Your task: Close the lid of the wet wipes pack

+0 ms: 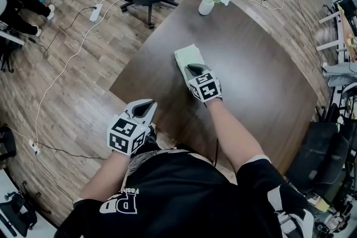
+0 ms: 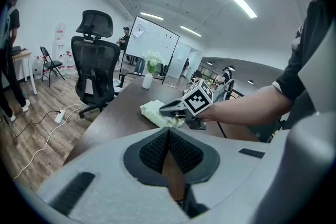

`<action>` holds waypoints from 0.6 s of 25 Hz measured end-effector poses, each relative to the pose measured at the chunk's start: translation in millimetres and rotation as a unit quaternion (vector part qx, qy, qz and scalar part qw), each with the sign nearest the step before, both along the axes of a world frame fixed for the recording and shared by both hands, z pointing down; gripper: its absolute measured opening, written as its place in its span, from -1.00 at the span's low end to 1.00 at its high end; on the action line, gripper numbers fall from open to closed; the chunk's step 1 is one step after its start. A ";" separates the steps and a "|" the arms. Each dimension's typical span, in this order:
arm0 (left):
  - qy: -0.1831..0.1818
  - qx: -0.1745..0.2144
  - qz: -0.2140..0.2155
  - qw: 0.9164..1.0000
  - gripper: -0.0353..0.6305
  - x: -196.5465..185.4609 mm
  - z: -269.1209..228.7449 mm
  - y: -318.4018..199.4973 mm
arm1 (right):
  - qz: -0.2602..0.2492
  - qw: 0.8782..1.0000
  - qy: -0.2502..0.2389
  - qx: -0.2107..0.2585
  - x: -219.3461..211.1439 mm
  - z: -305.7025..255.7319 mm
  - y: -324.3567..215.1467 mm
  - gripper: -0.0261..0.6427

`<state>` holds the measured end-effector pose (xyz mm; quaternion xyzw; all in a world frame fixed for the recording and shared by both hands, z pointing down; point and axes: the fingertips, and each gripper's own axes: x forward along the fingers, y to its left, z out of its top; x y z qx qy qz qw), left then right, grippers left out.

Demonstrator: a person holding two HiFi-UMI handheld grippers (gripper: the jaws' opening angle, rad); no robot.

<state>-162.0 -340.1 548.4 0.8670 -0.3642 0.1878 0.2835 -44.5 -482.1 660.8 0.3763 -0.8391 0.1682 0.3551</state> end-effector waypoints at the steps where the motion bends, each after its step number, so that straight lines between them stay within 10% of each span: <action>1: -0.001 0.001 0.000 1.000 -0.84 1.7 -1.3 0.7 | -0.002 1.000 0.000 0.000 -0.1 -0.1 -0.6 -0.83; 15: 0.014 0.017 -0.018 1.000 -0.84 46.6 -34.6 26.5 | 0.035 0.977 -0.207 0.047 34.9 -109.4 68.5 -0.88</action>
